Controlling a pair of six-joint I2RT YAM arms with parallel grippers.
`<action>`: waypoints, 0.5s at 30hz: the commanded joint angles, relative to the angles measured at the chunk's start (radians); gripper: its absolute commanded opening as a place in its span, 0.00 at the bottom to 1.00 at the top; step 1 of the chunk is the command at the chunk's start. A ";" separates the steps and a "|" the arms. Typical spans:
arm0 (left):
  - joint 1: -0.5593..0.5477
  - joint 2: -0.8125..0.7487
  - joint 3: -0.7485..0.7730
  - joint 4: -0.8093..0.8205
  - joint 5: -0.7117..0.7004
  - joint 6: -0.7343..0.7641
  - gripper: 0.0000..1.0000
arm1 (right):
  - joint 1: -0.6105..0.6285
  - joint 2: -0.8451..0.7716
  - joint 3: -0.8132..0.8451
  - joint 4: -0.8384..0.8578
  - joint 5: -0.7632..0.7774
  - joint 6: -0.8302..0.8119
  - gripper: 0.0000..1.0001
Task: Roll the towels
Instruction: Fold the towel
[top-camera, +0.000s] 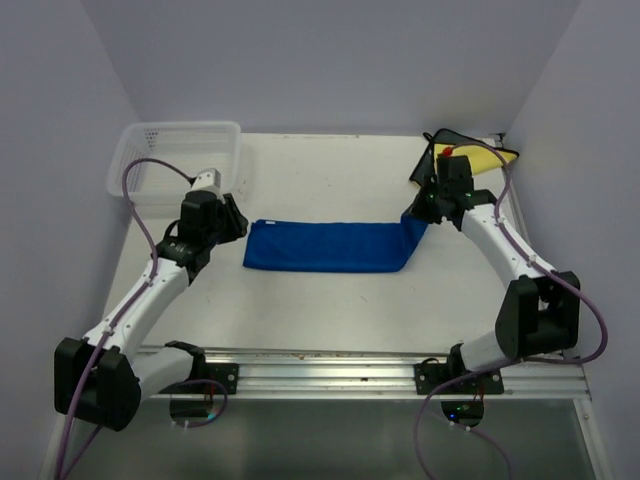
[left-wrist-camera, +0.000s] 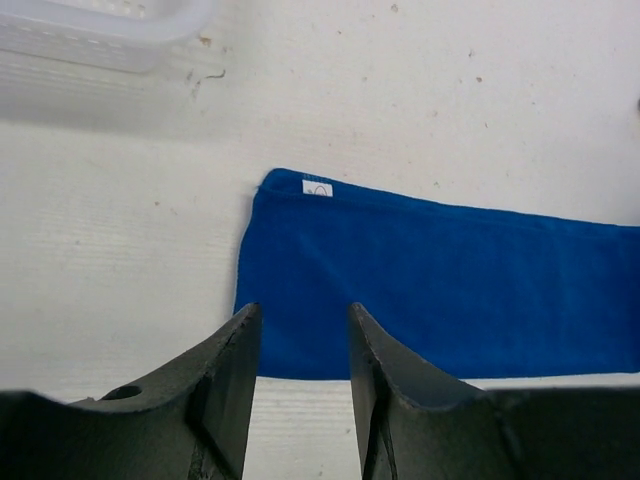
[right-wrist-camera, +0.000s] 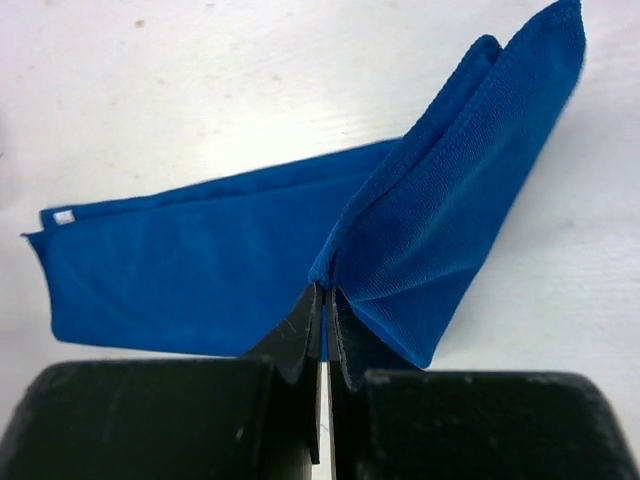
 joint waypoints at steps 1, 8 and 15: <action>-0.004 -0.042 0.044 -0.053 -0.087 0.079 0.44 | 0.071 0.049 0.115 -0.032 -0.018 -0.005 0.00; -0.004 -0.076 0.004 -0.044 -0.140 0.093 0.45 | 0.224 0.144 0.265 -0.078 -0.007 -0.022 0.00; -0.004 -0.082 -0.001 -0.036 -0.150 0.097 0.45 | 0.332 0.195 0.369 -0.120 -0.006 -0.024 0.00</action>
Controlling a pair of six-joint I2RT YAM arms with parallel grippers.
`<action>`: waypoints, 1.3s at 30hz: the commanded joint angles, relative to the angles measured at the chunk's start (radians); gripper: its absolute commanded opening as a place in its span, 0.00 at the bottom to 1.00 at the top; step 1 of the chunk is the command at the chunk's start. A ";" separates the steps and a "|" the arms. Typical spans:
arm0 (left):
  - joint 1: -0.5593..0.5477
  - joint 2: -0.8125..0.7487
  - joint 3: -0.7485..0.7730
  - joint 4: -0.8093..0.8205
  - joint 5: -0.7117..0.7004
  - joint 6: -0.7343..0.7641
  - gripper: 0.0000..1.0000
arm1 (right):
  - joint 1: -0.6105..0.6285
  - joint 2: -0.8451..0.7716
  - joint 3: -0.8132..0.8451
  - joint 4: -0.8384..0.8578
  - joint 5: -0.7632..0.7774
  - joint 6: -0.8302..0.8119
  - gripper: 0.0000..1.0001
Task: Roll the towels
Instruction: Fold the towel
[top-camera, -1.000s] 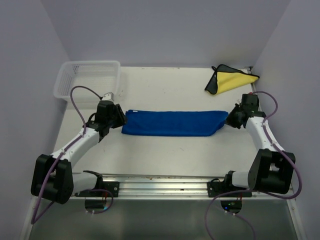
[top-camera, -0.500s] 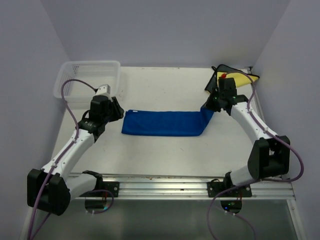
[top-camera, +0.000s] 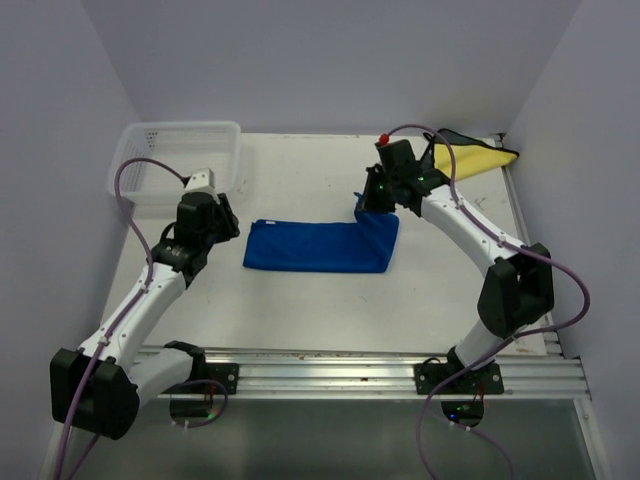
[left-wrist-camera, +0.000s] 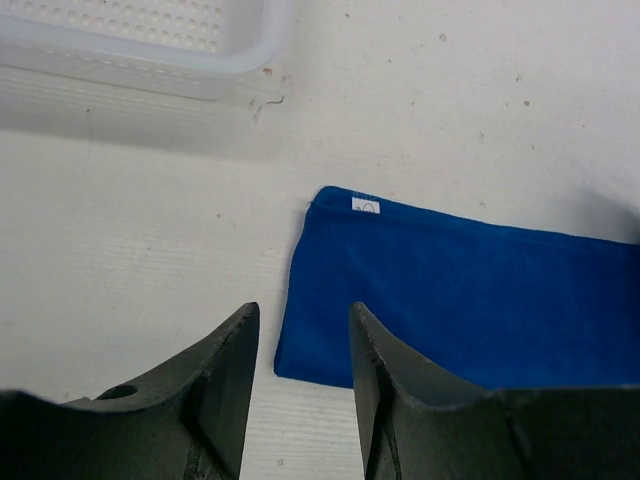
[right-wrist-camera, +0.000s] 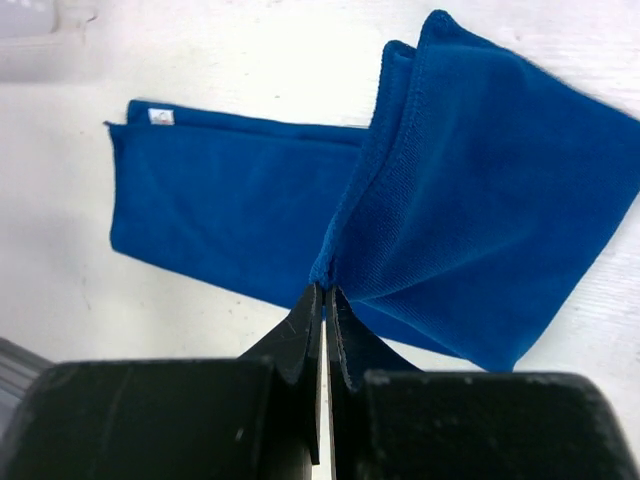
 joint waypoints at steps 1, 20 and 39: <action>-0.004 -0.024 -0.007 0.002 -0.025 0.027 0.45 | 0.041 0.013 0.103 -0.034 -0.003 -0.012 0.00; -0.004 -0.044 -0.014 -0.003 -0.033 0.024 0.46 | 0.216 0.116 0.273 -0.022 -0.103 0.023 0.00; -0.004 -0.055 -0.017 -0.003 -0.028 0.026 0.48 | 0.327 0.274 0.451 -0.031 -0.115 0.049 0.00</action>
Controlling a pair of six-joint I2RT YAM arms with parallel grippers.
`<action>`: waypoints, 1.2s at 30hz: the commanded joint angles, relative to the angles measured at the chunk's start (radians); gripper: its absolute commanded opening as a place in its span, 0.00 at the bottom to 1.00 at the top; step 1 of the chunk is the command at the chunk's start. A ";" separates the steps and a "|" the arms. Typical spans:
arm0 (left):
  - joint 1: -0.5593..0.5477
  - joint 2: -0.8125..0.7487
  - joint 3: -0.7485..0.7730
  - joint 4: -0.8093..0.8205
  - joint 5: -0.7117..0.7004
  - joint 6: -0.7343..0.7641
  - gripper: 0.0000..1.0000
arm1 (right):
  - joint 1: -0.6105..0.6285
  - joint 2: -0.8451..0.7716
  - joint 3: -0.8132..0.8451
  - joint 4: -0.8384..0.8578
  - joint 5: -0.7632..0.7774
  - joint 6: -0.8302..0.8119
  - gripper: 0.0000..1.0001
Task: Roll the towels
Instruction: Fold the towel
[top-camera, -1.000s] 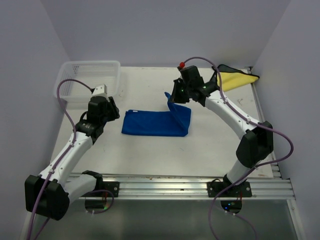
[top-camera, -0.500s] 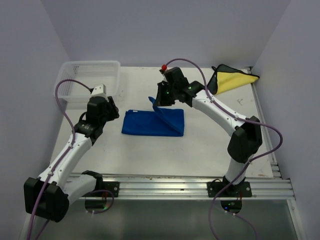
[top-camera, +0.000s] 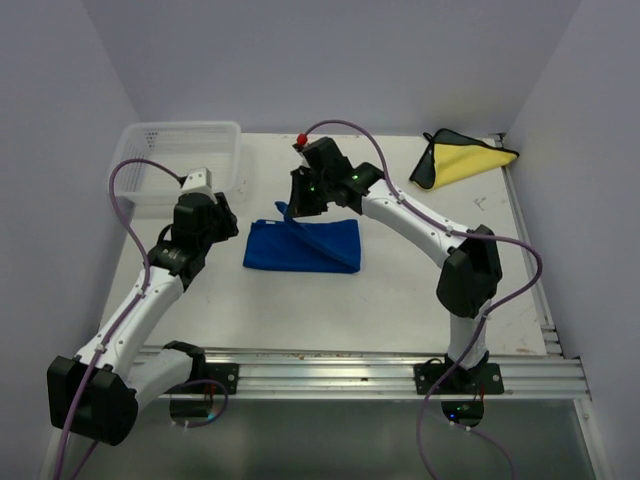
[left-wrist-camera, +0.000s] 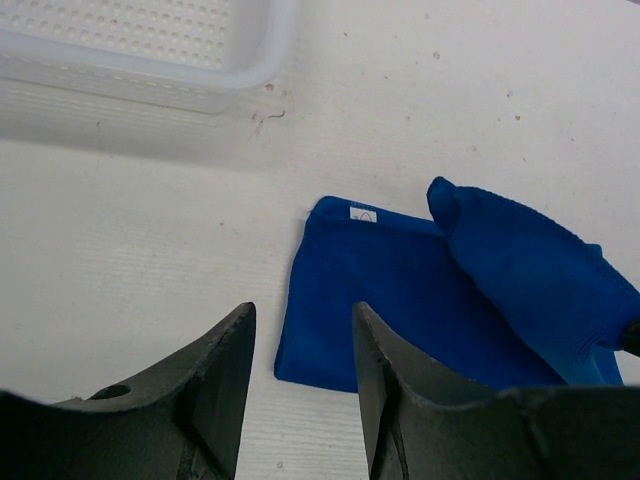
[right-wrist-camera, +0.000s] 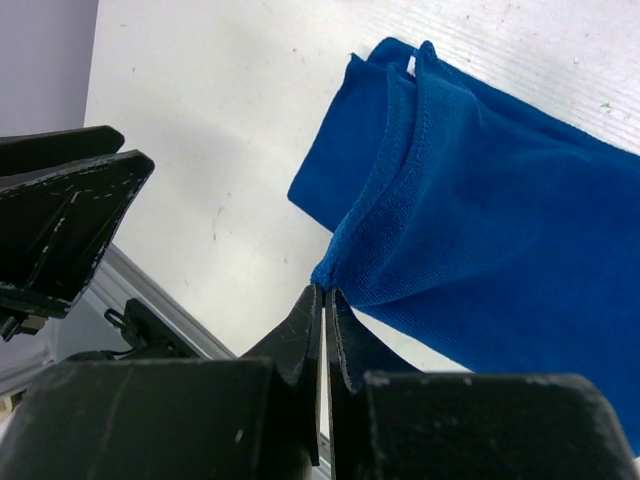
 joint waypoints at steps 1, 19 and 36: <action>-0.004 -0.021 -0.017 -0.002 -0.014 0.025 0.48 | 0.015 0.015 0.064 0.008 -0.031 0.017 0.00; -0.004 -0.038 -0.023 -0.001 -0.003 0.025 0.49 | 0.080 0.139 0.169 -0.007 -0.035 0.029 0.00; -0.004 -0.058 -0.022 -0.007 -0.012 0.022 0.49 | 0.129 0.274 0.107 0.200 -0.202 0.124 0.00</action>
